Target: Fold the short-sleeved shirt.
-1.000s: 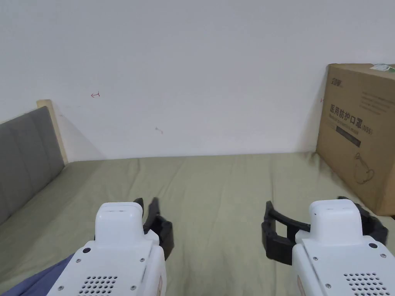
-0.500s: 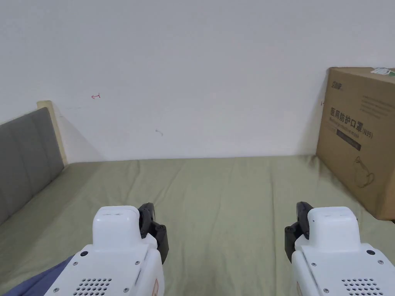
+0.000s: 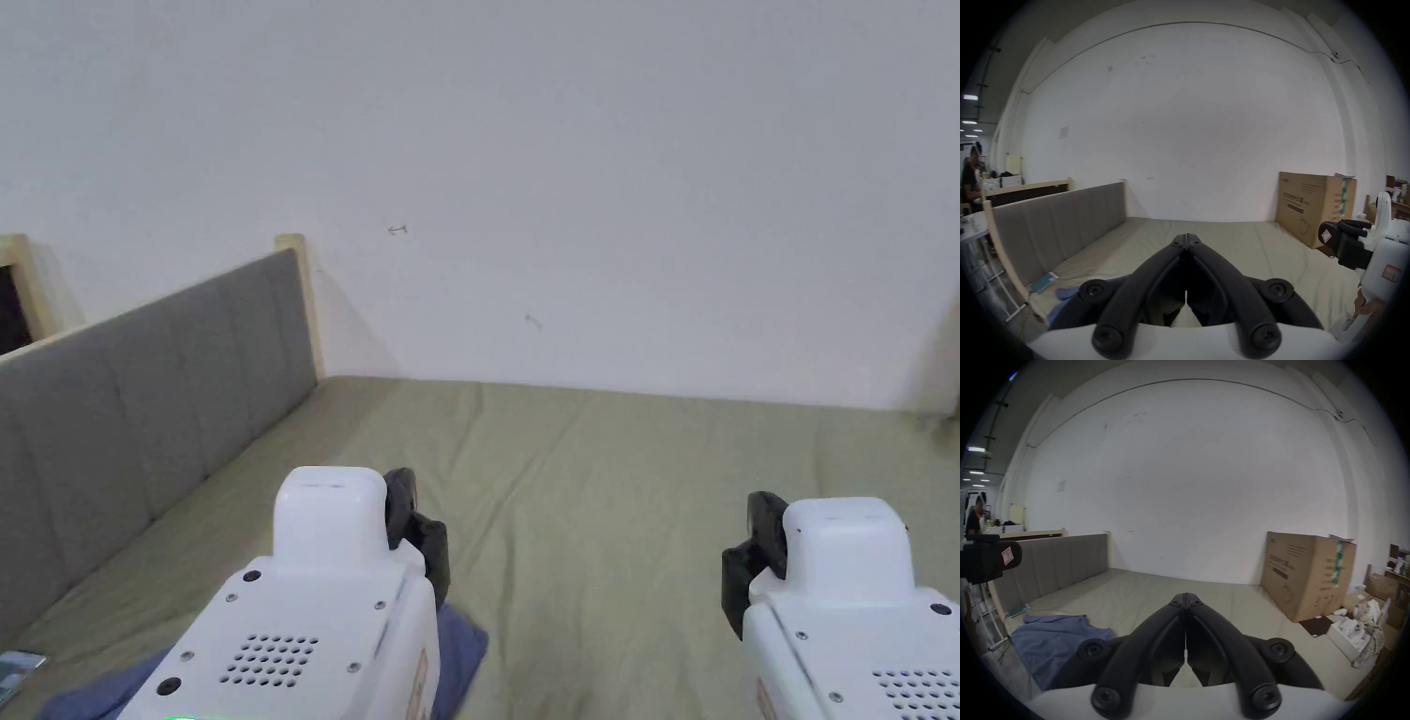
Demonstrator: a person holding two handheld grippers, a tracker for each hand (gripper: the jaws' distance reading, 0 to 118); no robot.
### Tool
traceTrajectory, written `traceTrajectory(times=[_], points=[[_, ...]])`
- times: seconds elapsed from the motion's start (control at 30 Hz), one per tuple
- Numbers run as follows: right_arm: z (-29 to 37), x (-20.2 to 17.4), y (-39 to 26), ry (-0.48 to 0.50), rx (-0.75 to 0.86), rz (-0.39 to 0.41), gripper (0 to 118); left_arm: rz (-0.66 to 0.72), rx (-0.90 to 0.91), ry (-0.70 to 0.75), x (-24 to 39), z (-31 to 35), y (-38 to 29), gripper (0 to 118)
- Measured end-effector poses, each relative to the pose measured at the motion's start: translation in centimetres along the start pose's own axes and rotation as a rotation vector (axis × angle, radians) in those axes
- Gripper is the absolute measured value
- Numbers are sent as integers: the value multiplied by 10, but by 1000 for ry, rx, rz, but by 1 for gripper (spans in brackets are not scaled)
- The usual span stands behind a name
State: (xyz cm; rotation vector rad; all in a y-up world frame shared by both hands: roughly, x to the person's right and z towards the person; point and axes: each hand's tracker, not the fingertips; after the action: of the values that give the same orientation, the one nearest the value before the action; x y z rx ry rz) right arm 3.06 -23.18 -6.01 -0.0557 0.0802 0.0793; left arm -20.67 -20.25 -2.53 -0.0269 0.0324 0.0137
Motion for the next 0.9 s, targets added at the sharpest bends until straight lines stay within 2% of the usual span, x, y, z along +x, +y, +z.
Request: traceTrajectory(times=[0.23,0.37,0.67,0.77,0.9], points=[[-16,-75,5,245,-3,1,0,-15,-13,256,-67,38,7,0],[-15,-103,3,310,-12,2,0,-34,-46,319,-91,50,3,0],[-21,-116,-4,342,-46,41,0,18,-156,345,-112,28,-17,0],[-27,-115,-11,334,-74,48,0,83,-258,287,-125,-6,-37,0],[-36,-117,-25,325,-123,66,0,139,-482,265,-147,-84,-89,0]])
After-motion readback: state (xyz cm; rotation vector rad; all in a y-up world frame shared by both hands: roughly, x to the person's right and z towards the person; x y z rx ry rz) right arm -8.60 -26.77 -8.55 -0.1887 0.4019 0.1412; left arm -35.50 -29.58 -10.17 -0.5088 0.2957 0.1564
